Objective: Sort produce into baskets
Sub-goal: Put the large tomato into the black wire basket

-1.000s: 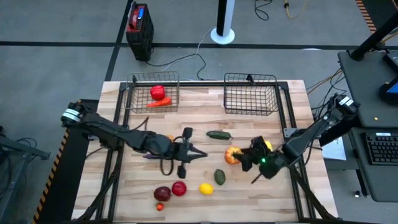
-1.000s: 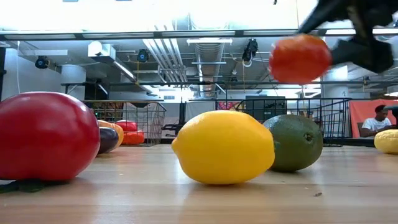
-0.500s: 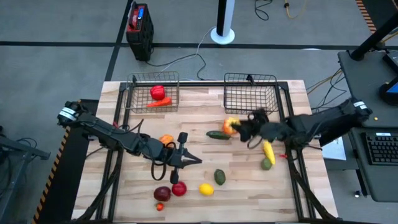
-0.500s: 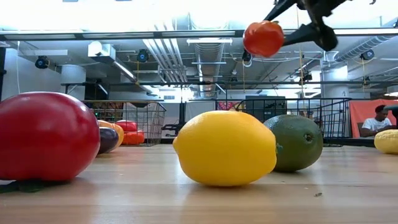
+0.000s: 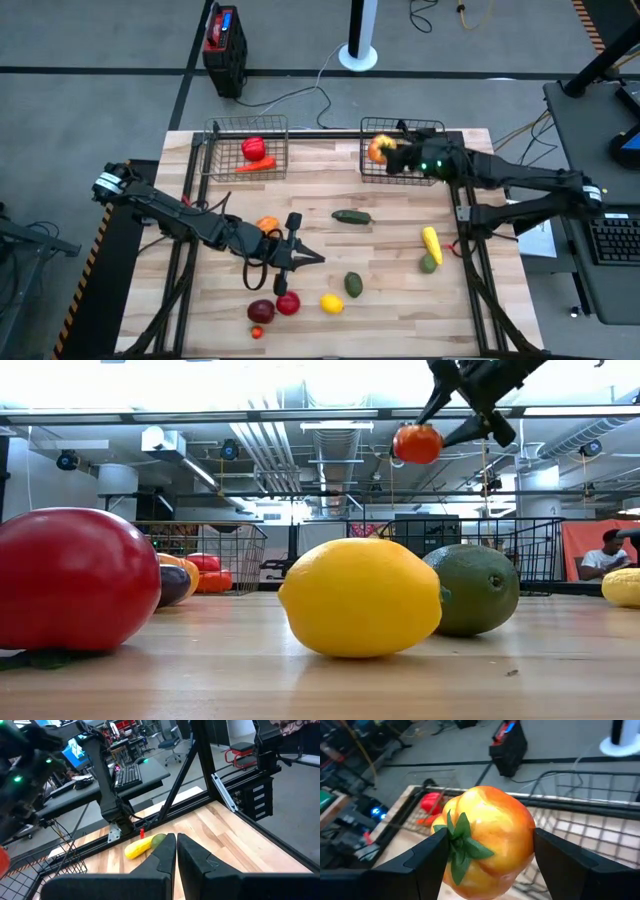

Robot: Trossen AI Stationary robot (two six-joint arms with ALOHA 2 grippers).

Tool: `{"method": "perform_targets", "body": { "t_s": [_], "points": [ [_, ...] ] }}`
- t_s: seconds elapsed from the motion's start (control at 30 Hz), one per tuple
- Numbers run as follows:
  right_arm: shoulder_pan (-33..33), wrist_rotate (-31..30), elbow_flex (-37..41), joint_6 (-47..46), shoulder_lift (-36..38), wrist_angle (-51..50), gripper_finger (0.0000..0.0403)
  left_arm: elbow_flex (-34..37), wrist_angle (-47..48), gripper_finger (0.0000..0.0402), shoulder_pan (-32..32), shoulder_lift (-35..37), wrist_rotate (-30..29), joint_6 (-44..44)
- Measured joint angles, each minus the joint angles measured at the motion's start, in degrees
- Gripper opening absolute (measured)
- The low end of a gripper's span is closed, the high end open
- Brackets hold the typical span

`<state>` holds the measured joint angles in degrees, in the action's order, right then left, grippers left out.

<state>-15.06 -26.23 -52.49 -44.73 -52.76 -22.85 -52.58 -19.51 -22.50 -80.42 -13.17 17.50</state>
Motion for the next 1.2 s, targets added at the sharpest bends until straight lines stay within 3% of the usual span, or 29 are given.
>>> {"method": "perform_targets", "body": {
  "t_s": [0.37,0.73,1.2],
  "points": [
    [-15.00,10.31,0.06,4.17,-6.01,-1.17,0.0265,0.00,2.14,0.0000,-0.01,-0.01,-5.81,0.04],
    [-22.24,17.79,0.07,8.14,-17.03,-2.06,0.0265,0.00,4.28,0.0000,-0.02,0.76,-6.16,0.04],
    [-26.97,17.80,-0.62,10.36,-21.77,-7.09,0.0264,0.00,5.79,0.0000,-0.02,0.81,-8.89,0.02]
  ]
}}
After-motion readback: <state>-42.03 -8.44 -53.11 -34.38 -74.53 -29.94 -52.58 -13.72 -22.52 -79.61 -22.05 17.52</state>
